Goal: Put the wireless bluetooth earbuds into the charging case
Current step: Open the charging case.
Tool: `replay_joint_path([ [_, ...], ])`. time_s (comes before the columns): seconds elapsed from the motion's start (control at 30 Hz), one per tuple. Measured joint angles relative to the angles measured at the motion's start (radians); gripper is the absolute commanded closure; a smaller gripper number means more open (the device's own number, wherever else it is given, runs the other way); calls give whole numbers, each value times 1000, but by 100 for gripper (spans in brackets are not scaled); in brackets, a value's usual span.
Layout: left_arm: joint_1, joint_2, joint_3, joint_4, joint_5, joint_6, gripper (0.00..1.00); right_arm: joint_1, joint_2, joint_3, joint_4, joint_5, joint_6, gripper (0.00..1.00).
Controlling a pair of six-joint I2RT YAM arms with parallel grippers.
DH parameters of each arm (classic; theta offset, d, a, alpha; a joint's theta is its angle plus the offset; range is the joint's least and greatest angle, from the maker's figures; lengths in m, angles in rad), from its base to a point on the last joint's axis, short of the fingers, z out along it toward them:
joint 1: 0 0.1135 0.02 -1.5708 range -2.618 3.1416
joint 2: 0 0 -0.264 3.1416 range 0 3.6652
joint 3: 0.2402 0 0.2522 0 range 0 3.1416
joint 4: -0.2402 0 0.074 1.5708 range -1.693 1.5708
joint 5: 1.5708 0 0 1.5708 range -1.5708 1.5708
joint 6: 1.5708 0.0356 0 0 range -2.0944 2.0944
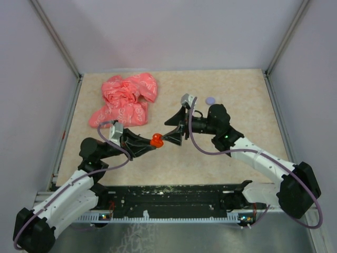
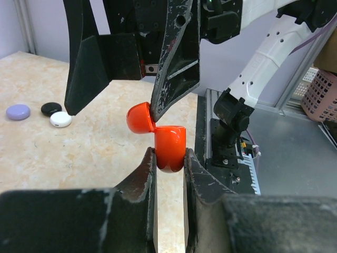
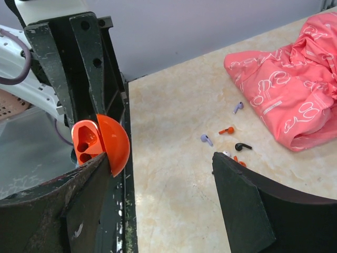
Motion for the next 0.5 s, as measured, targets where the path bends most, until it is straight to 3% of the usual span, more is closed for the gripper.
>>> replay_joint_path([
  [0.27, 0, -20, -6, 11, -15, 8, 100, 0, 0, 12, -14, 2, 0, 22],
  [0.5, 0, -25, -38, 47, -111, 14, 100, 0, -59, 11, -11, 35, 8, 21],
])
